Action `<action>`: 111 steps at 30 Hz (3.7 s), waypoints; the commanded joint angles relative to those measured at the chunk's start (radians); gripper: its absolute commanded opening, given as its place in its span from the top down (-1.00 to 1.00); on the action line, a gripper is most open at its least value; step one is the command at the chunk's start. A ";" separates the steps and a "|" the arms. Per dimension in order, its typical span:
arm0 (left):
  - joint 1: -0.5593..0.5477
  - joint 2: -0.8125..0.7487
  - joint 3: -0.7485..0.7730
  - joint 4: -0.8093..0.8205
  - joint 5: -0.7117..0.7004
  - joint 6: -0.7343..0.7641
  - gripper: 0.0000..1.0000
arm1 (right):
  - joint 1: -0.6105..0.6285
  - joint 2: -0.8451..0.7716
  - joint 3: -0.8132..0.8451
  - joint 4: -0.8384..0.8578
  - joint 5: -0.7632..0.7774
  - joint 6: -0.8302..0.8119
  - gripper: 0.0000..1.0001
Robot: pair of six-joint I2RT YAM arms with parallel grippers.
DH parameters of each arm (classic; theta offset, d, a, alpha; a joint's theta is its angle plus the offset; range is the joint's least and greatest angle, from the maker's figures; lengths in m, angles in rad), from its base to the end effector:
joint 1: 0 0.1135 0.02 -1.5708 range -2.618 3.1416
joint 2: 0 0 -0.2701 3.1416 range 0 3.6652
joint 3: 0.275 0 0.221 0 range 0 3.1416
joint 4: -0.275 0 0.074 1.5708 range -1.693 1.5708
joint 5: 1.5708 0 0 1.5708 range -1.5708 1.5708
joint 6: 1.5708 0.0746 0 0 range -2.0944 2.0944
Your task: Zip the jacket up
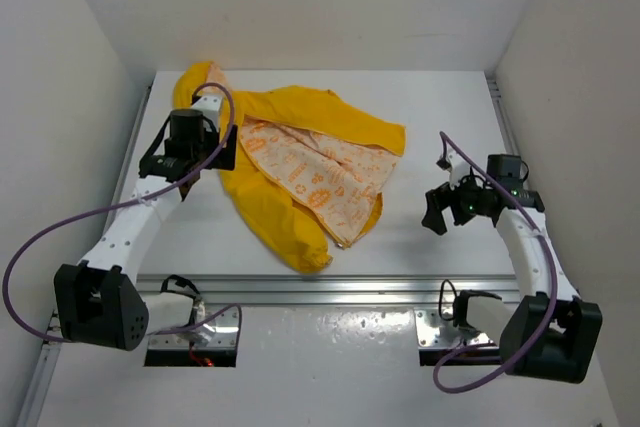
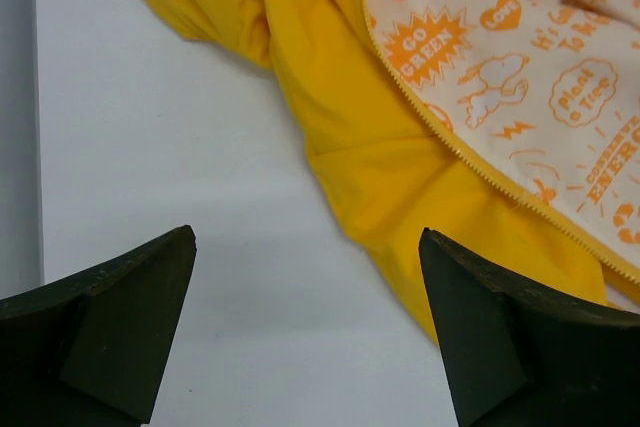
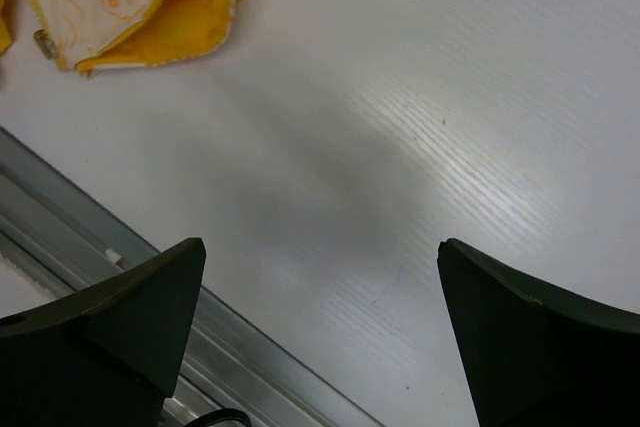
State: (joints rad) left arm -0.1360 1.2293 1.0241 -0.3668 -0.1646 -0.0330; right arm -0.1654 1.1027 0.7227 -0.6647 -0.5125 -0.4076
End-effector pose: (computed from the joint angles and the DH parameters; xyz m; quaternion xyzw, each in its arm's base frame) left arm 0.2732 -0.0251 0.3035 0.0057 0.8758 0.0316 0.4817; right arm 0.1912 0.0052 0.2112 -0.1783 0.9193 0.1637 0.3104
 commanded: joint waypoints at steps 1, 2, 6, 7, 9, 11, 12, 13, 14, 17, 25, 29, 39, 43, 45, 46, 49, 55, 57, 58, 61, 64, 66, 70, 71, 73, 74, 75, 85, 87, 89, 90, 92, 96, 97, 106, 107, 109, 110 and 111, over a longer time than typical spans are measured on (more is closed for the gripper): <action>-0.004 -0.019 -0.008 -0.014 0.008 0.051 -1.00 | 0.027 -0.075 -0.020 0.000 -0.144 -0.135 -1.00; -0.004 -0.028 -0.009 -0.023 0.049 0.079 -1.00 | 0.035 -0.093 -0.038 0.034 -0.156 -0.187 -1.00; 0.019 -0.066 -0.032 -0.032 0.193 0.159 -1.00 | 0.221 -0.250 -0.230 0.331 -0.147 -0.359 -0.71; 0.019 -0.067 -0.032 -0.050 0.227 0.169 -1.00 | 0.248 -0.333 -0.359 0.393 -0.123 -0.419 -0.50; 0.029 -0.057 -0.022 -0.072 0.310 0.182 -1.00 | 0.329 -0.383 -0.475 0.628 -0.121 -0.516 -0.34; 0.029 -0.048 -0.022 -0.081 0.339 0.191 -1.00 | 0.366 -0.362 -0.511 0.692 -0.167 -0.614 -0.25; 0.029 -0.048 -0.022 -0.081 0.339 0.177 -1.00 | 0.391 -0.347 -0.502 0.709 -0.184 -0.625 -0.21; 0.029 -0.039 -0.013 -0.081 0.353 0.177 -1.00 | 0.420 -0.316 -0.497 0.729 -0.202 -0.651 -0.19; 0.038 -0.028 -0.013 -0.090 0.353 0.168 -1.00 | 0.440 -0.288 -0.514 0.788 -0.252 -0.680 -0.13; 0.038 -0.019 -0.013 -0.099 0.384 0.168 -1.00 | 0.500 -0.195 -0.609 1.096 -0.302 -0.737 0.09; 0.047 0.012 -0.004 -0.100 0.409 0.150 -1.00 | 0.561 -0.024 -0.612 1.301 -0.397 -0.835 0.09; 0.056 0.030 -0.004 -0.100 0.418 0.136 -1.00 | 0.581 0.080 -0.637 1.509 -0.393 -0.853 0.14; 0.085 0.039 -0.004 -0.109 0.453 0.127 -1.00 | 0.570 0.258 -0.592 1.574 -0.426 -0.956 0.21; 0.095 0.039 -0.004 -0.109 0.464 0.117 -1.00 | 0.523 0.292 -0.574 1.553 -0.458 -1.003 0.21; 0.095 0.039 -0.004 -0.109 0.464 0.117 -1.00 | 0.497 0.292 -0.565 1.489 -0.472 -1.030 0.21; 0.104 0.039 -0.004 -0.109 0.464 0.117 -1.00 | 0.492 0.295 -0.562 1.472 -0.481 -1.066 0.21; 0.104 0.049 -0.004 -0.109 0.464 0.117 -1.00 | 0.460 0.302 -0.549 1.409 -0.509 -1.117 0.21; 0.113 0.058 -0.004 -0.118 0.484 0.108 -1.00 | 0.437 0.316 -0.539 1.317 -0.524 -1.218 0.21; 0.113 0.068 0.007 -0.118 0.484 0.108 -1.00 | 0.422 0.322 -0.542 1.269 -0.541 -1.241 0.18; 0.122 0.078 0.007 -0.118 0.484 0.108 -1.00 | 0.422 0.332 -0.545 1.275 -0.538 -1.252 0.16; 0.131 0.090 0.016 -0.118 0.493 0.099 -1.00 | 0.422 0.374 -0.555 1.343 -0.531 -1.261 0.11; 0.141 0.099 0.016 -0.118 0.502 0.099 -1.00 | 0.434 0.436 -0.565 1.488 -0.508 -1.222 0.08; 0.151 0.099 0.016 -0.118 0.502 0.099 -1.00 | 0.449 0.485 -0.559 1.586 -0.486 -1.193 0.08; 0.160 0.108 0.007 -0.118 0.511 0.099 -1.00 | 0.480 0.516 -0.536 1.654 -0.448 -1.148 0.08; 0.161 0.108 0.007 -0.127 0.511 0.099 -1.00 | 0.486 0.516 -0.525 1.637 -0.440 -1.149 0.08; 0.170 0.108 -0.002 -0.127 0.511 0.099 -1.00 | 0.500 0.511 -0.516 1.587 -0.425 -1.175 0.08; 0.170 0.108 -0.002 -0.127 0.511 0.099 -1.00 | 0.501 0.516 -0.507 1.573 -0.431 -1.188 0.11; 0.170 0.108 -0.002 -0.127 0.511 0.099 -1.00 | 0.506 0.519 -0.503 1.565 -0.429 -1.201 0.11; 0.206 0.118 0.007 -0.147 0.542 0.117 -1.00 | 0.527 0.666 -0.459 1.651 -0.406 -1.264 0.16; 0.217 0.118 0.007 -0.156 0.542 0.126 -1.00 | 0.517 0.660 -0.457 1.630 -0.409 -1.277 0.16; 0.226 0.108 0.007 -0.156 0.551 0.127 -1.00 | 0.504 0.642 -0.462 1.576 -0.420 -1.306 0.16; 0.226 0.108 0.007 -0.156 0.551 0.127 -1.00 | 0.492 0.629 -0.463 1.562 -0.426 -1.313 0.16; 0.227 0.108 -0.002 -0.156 0.563 0.136 -1.00 | 0.481 0.609 -0.476 1.536 -0.443 -1.332 0.16; 0.236 0.117 -0.002 -0.156 0.585 0.136 -1.00 | 0.437 0.560 -0.503 1.444 -0.469 -1.364 0.16; 0.236 0.118 -0.002 -0.156 0.585 0.136 -1.00 | 0.435 0.536 -0.505 1.424 -0.471 -1.376 0.16; 0.245 0.151 0.028 -0.156 0.605 0.136 -1.00 | 0.483 0.586 -0.523 1.484 -0.449 -1.355 0.11; 0.245 0.151 0.028 -0.156 0.605 0.136 -1.00 | 0.503 0.595 -0.520 1.520 -0.443 -1.344 0.11; 0.254 0.151 0.019 -0.156 0.605 0.136 -1.00 | 0.520 0.640 -0.513 1.595 -0.425 -1.306 0.11; 0.254 0.151 0.019 -0.156 0.605 0.136 -1.00 | 0.535 0.652 -0.505 1.617 -0.417 -1.294 0.11; 0.254 0.141 0.008 -0.156 0.605 0.136 -1.00 | 0.541 0.661 -0.500 1.674 -0.413 -1.268 0.11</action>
State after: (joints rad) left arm 0.1020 1.3853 1.0107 -0.5331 0.4160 0.0937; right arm 0.3508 1.7344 0.2039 0.8631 -0.9211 -1.7397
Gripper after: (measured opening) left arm 0.997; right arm 0.448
